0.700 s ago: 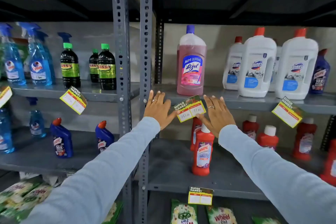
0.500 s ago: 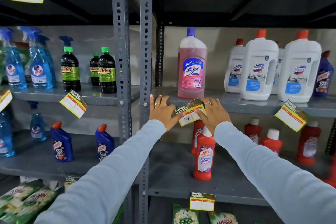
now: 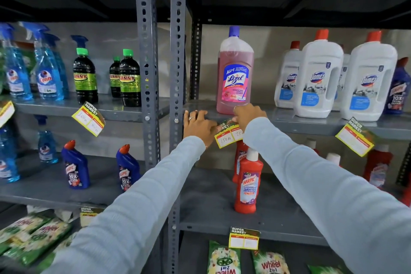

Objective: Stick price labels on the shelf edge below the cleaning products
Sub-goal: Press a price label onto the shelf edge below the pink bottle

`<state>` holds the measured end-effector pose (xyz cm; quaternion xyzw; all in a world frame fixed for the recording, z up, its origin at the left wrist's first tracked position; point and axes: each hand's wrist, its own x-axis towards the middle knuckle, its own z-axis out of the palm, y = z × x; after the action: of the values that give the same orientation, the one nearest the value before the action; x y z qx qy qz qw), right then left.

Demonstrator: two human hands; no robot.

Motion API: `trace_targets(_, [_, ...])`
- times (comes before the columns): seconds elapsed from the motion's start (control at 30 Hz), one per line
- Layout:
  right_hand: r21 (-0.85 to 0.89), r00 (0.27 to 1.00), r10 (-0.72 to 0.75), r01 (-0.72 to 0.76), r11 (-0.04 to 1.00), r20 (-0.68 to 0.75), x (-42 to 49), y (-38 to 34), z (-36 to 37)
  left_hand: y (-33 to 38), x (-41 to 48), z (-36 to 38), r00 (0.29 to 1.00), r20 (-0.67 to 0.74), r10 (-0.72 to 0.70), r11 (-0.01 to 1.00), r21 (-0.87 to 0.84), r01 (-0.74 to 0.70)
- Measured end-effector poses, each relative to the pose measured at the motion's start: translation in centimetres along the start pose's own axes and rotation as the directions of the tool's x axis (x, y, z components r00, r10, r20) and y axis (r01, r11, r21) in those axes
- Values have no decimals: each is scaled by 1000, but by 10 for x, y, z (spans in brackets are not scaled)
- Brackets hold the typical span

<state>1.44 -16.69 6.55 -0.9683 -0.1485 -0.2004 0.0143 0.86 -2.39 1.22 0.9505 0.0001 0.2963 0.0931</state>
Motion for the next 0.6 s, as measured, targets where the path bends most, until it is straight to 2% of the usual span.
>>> trace_targets(0.2, [170, 1000, 15, -18, 985, 15, -4, 5, -4, 0, 0, 0, 1000, -15, -5, 998, -56, 5])
trace_targets(0.3, [199, 999, 35, -35, 979, 5, -9, 12, 6, -5, -2, 4, 999, -32, 28, 999, -35, -29])
trace_targets(0.43, [18, 998, 43, -42, 999, -46, -18, 20, 40, -17, -7, 12, 989, -43, 144, 987, 72, -140])
trace_targets(0.5, [-77, 995, 37, -45, 996, -96, -18, 19, 54, -17, -7, 14, 987, -49, 153, 984, 104, -148])
trace_targets(0.6, [-128, 989, 52, -70, 989, -139, -15, 14, 57, -15, -7, 14, 989, -55, 134, 982, 141, -125])
